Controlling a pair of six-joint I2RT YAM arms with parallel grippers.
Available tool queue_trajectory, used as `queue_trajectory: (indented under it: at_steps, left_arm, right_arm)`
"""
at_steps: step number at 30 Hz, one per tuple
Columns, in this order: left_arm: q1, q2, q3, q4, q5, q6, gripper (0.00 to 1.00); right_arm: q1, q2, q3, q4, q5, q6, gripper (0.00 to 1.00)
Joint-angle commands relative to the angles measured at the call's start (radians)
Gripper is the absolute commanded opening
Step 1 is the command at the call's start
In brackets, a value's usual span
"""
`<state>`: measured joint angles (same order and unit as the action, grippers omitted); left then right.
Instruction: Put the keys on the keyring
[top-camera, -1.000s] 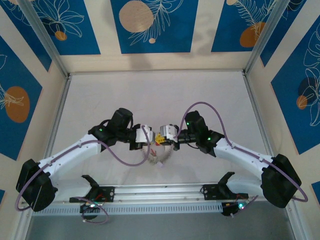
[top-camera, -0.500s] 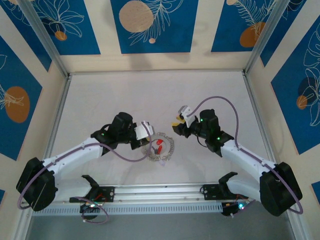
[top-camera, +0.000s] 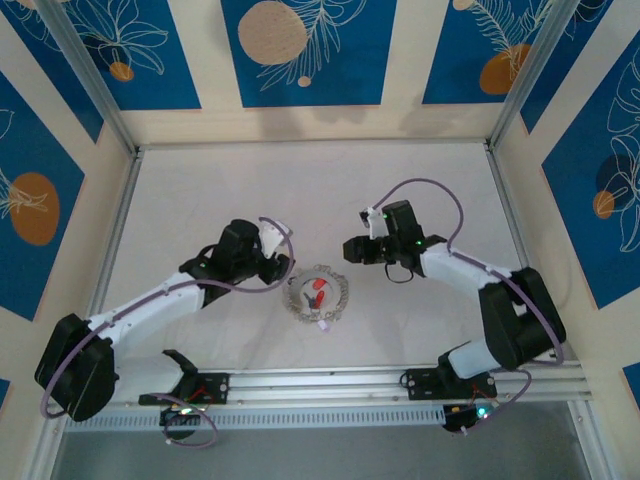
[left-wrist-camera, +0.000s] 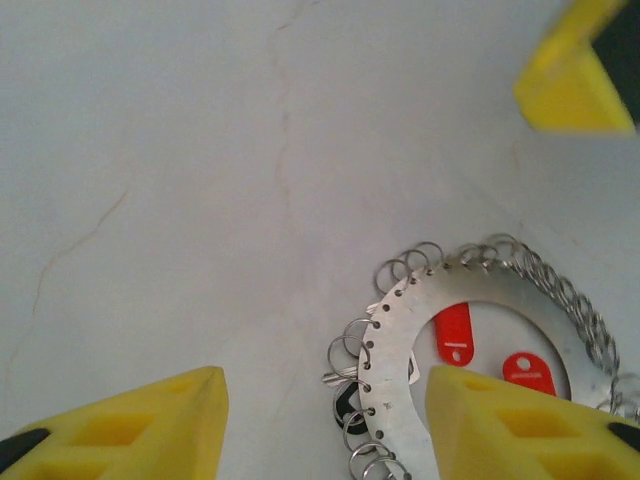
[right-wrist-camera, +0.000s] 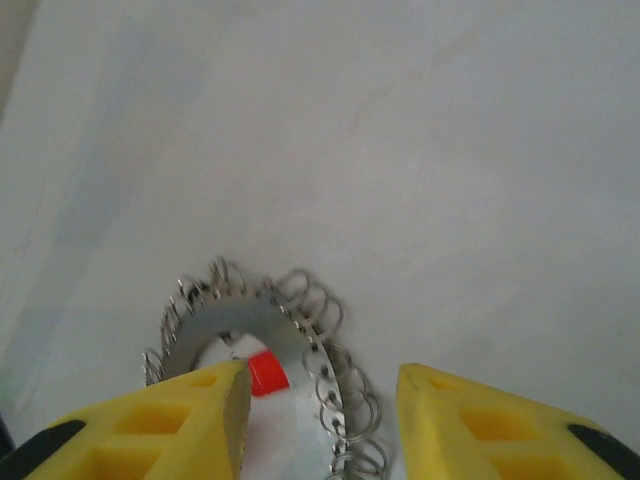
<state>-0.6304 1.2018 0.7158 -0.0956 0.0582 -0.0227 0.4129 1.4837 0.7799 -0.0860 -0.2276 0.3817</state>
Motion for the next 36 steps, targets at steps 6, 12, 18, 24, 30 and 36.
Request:
queue_trajectory:
  at_steps: [6, 12, 18, 24, 30, 36]
  left_arm:
    - [0.008, 0.056, -0.038, -0.065, 0.121, -0.428, 0.61]
    - [0.003, 0.094, -0.108, -0.069, 0.196, -0.565, 0.62]
    - [-0.006, 0.166, -0.117, -0.066, 0.201, -0.58, 0.62]
    - [-0.006, 0.278, -0.046, -0.076, 0.191, -0.543, 0.6]
    - [-0.004, 0.376, 0.066, -0.145, 0.138, -0.442, 0.54]
    - [0.0, 0.44, 0.169, -0.228, 0.078, -0.316, 0.43]
  right_arm:
    - [0.025, 0.189, 0.084, -0.141, -0.195, 0.026, 0.45]
    - [0.041, 0.214, 0.045, -0.13, -0.243, 0.058, 0.45]
    - [0.076, 0.21, -0.001, -0.106, -0.269, 0.093, 0.44]
    - [0.137, 0.175, -0.072, -0.019, -0.328, 0.16, 0.41]
    - [0.198, 0.143, -0.151, 0.171, -0.394, 0.301, 0.41]
    - [0.152, 0.009, -0.198, 0.134, -0.247, 0.297, 0.41]
